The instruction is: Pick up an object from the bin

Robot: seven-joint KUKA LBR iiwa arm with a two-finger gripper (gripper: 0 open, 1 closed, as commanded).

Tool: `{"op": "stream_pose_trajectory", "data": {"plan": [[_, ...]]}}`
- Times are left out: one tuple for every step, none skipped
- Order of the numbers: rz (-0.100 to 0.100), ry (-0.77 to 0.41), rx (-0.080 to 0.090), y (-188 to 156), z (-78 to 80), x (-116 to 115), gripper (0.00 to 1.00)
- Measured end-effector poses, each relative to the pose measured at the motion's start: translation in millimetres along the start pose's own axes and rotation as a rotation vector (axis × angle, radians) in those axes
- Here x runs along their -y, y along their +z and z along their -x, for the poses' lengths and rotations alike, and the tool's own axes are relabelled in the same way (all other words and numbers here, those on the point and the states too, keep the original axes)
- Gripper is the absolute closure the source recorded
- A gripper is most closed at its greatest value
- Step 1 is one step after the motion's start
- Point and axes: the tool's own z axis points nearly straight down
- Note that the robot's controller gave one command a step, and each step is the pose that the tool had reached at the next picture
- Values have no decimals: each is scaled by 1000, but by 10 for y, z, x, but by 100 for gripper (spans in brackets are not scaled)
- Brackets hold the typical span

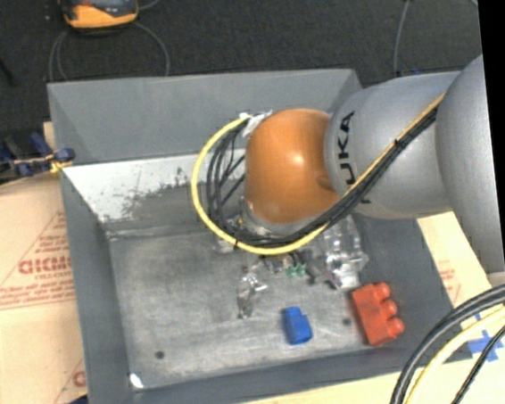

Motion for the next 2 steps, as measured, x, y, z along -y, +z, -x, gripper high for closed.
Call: {"op": "stream_pose_trajectory", "data": {"plan": [[4, -45, 1, -108, -62, 458, 0], [2, -157, 6, 487, -941, 789, 0]]}}
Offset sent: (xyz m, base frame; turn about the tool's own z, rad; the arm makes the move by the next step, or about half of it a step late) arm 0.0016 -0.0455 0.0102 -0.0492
